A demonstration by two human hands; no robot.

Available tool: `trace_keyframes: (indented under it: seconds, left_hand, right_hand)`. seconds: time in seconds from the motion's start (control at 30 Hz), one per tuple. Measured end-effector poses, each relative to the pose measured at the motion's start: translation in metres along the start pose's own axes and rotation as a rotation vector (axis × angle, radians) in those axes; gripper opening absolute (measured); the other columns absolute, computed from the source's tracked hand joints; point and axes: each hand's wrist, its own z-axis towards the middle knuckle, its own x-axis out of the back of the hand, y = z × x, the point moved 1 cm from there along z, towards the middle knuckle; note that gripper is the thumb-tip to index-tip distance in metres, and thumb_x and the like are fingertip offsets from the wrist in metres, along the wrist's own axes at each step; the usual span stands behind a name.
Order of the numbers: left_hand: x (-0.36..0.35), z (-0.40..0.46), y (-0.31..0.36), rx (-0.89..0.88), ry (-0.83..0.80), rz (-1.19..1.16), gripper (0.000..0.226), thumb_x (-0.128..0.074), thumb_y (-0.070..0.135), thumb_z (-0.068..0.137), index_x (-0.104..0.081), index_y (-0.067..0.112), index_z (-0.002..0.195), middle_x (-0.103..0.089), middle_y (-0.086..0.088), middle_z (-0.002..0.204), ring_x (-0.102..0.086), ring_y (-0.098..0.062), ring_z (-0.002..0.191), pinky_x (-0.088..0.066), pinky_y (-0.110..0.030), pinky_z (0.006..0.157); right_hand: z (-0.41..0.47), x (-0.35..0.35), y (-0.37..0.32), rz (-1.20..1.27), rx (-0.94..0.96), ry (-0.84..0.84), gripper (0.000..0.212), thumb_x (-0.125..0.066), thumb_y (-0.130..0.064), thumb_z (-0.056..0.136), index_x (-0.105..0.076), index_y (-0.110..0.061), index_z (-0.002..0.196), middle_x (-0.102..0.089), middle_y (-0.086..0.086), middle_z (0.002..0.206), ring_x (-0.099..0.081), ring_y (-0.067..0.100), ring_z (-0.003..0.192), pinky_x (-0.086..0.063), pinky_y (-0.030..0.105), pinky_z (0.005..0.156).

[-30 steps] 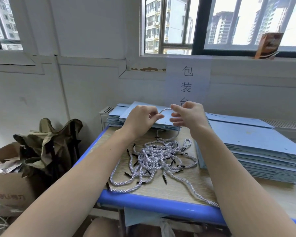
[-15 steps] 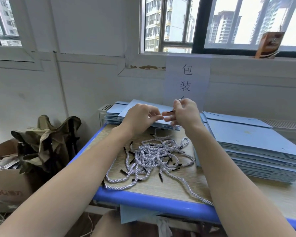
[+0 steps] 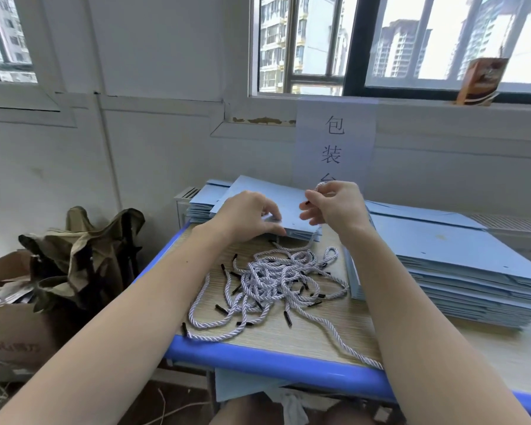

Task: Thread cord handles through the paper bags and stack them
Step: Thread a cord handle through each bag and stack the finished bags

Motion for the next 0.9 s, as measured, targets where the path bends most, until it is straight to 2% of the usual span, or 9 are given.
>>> trace_keyframes:
  seconds: [0.1,0.17,0.3,0.43,0.6,0.77,0.9]
  left_hand:
    - [-0.002,0.001,-0.001,0.004,0.006,-0.008,0.031,-0.080,0.053,0.074,-0.078,0.029,0.093,-0.074,0.003,0.099,-0.063,-0.017,0.096,-0.052,-0.039,0.086]
    - [-0.003,0.001,-0.003,-0.005,-0.005,-0.027,0.031,-0.080,0.055,0.072,-0.078,0.030,0.091,-0.074,0.003,0.098,-0.065,-0.018,0.095,-0.053,-0.042,0.086]
    - [-0.005,0.002,-0.004,-0.006,-0.002,-0.027,0.032,-0.080,0.057,0.072,-0.078,0.031,0.090,-0.075,0.003,0.100,-0.066,-0.018,0.101,-0.053,-0.043,0.088]
    - [-0.004,0.002,-0.003,-0.010,0.013,-0.038,0.033,-0.078,0.057,0.074,-0.079,0.030,0.093,-0.075,0.001,0.100,-0.065,-0.019,0.100,-0.053,-0.043,0.088]
    - [-0.003,0.000,0.001,-0.027,0.047,-0.001,0.031,-0.072,0.055,0.081,-0.079,0.029,0.096,-0.074,0.002,0.100,-0.062,-0.019,0.100,-0.050,-0.038,0.084]
    - [0.000,-0.002,0.008,-0.050,0.039,0.061,0.028,-0.066,0.050,0.089,-0.078,0.027,0.100,-0.063,0.004,0.088,-0.054,-0.017,0.092,-0.036,-0.029,0.071]
    - [0.002,-0.004,0.009,-0.070,0.034,0.052,0.029,-0.063,0.049,0.091,-0.078,0.024,0.098,-0.061,0.003,0.081,-0.053,-0.019,0.085,-0.041,-0.033,0.069]
  right_hand:
    - [0.002,0.000,0.004,-0.297,0.075,-0.034,0.015,-0.073,-0.021,0.091,-0.071,-0.007,0.087,-0.073,0.004,0.069,-0.064,0.012,0.053,-0.047,0.020,0.049]
    - [0.003,0.000,0.005,-0.437,0.100,-0.086,0.015,-0.077,-0.026,0.088,-0.072,-0.012,0.084,-0.070,0.000,0.073,-0.058,0.009,0.059,-0.043,0.020,0.053]
    - [0.003,-0.002,0.007,-0.565,0.114,-0.172,0.009,-0.071,-0.017,0.091,-0.076,-0.010,0.091,-0.068,0.006,0.086,-0.056,0.016,0.068,-0.044,0.022,0.058]
    - [0.001,-0.003,0.008,-0.606,0.161,-0.199,0.013,-0.062,-0.012,0.096,-0.076,-0.011,0.093,-0.063,0.000,0.076,-0.049,0.007,0.062,-0.039,0.019,0.054]
    - [0.003,-0.006,0.009,-0.714,0.224,-0.197,0.014,-0.059,-0.004,0.097,-0.072,-0.010,0.094,-0.063,0.007,0.090,-0.052,0.017,0.072,-0.039,0.019,0.057]
    - [0.006,-0.007,0.010,-0.795,0.284,-0.198,0.022,-0.058,0.003,0.095,-0.070,-0.015,0.091,-0.055,0.005,0.094,-0.051,0.019,0.080,-0.036,0.025,0.058]
    - [0.008,-0.008,0.010,-0.825,0.319,-0.191,0.026,-0.060,0.006,0.093,-0.070,-0.017,0.088,-0.053,0.003,0.092,-0.051,0.018,0.080,-0.035,0.023,0.060]
